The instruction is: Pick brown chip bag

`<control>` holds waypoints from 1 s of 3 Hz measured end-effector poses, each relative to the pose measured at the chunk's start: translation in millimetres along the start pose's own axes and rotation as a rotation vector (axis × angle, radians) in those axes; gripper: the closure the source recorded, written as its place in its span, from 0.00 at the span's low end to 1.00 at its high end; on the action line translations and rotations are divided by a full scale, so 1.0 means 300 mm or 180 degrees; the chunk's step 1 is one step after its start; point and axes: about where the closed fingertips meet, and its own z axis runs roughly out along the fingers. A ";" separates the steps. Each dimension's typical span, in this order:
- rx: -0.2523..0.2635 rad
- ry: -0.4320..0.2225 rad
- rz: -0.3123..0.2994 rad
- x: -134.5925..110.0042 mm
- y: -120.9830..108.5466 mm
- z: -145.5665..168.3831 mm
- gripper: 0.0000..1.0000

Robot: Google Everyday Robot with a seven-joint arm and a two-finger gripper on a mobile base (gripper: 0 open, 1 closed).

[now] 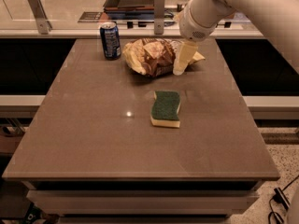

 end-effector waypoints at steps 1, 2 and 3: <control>0.0049 0.0009 -0.0035 -0.013 -0.013 0.080 0.00; 0.0097 -0.0046 -0.0038 -0.027 -0.030 0.138 0.00; 0.0121 -0.0089 -0.0077 -0.042 -0.047 0.188 0.00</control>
Offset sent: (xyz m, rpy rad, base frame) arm 0.0422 0.0297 -0.0353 0.0336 -0.0599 0.0080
